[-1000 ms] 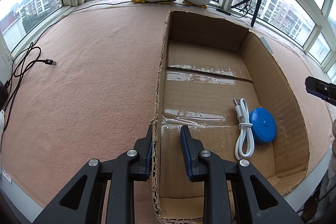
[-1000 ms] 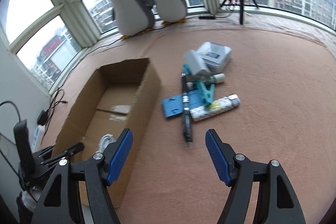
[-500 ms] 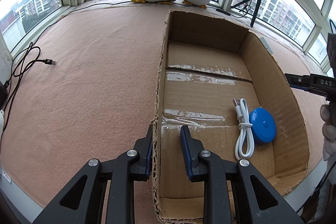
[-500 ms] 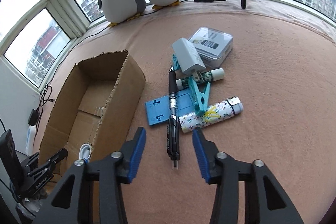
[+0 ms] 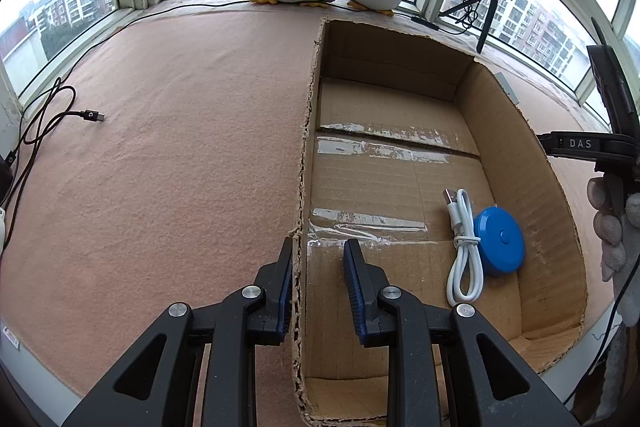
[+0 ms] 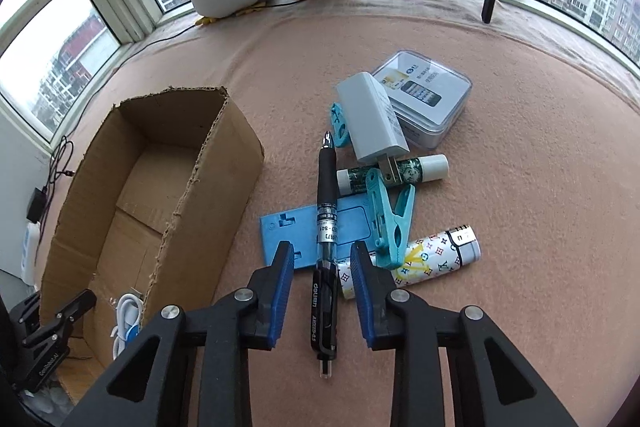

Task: Organize rigid objects
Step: 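Move the right tool back to the black pen, then grasp the black pen with the right gripper and lift it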

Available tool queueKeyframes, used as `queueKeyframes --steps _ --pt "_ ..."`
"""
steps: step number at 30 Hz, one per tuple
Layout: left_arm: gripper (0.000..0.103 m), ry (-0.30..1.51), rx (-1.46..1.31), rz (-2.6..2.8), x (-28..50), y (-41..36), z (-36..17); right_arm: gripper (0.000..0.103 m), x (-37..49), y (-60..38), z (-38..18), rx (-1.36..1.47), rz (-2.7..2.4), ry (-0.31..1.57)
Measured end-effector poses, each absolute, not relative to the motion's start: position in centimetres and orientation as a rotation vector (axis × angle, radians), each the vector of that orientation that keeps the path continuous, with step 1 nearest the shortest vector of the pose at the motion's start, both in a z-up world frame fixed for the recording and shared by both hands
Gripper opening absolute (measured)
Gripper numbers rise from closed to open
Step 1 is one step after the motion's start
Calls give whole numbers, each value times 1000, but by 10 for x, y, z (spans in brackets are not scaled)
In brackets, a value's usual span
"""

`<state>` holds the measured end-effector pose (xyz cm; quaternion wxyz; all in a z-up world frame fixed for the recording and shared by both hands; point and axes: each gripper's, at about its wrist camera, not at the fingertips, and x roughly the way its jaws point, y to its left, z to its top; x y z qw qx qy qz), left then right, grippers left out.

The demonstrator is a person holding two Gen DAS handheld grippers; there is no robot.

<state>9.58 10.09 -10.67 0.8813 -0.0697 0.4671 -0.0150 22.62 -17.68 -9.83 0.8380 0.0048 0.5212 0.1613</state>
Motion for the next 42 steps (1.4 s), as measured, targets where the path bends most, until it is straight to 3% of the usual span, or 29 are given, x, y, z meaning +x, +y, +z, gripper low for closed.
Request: queueKeyframes --steps 6,13,17,31,42 --pt "25 973 -145 -32 96 101 -107 26 228 -162 -99 -103 339 1090" --pt "25 973 -147 -32 96 101 -107 11 229 -148 -100 -169 356 1099" --pt "25 972 -150 -33 97 100 -106 10 229 -149 -100 -152 360 1106" --pt "25 972 -152 -34 97 101 -106 10 209 -188 -98 152 392 1117" --pt "25 971 -154 -35 97 102 -107 10 178 -211 -65 353 444 1043"
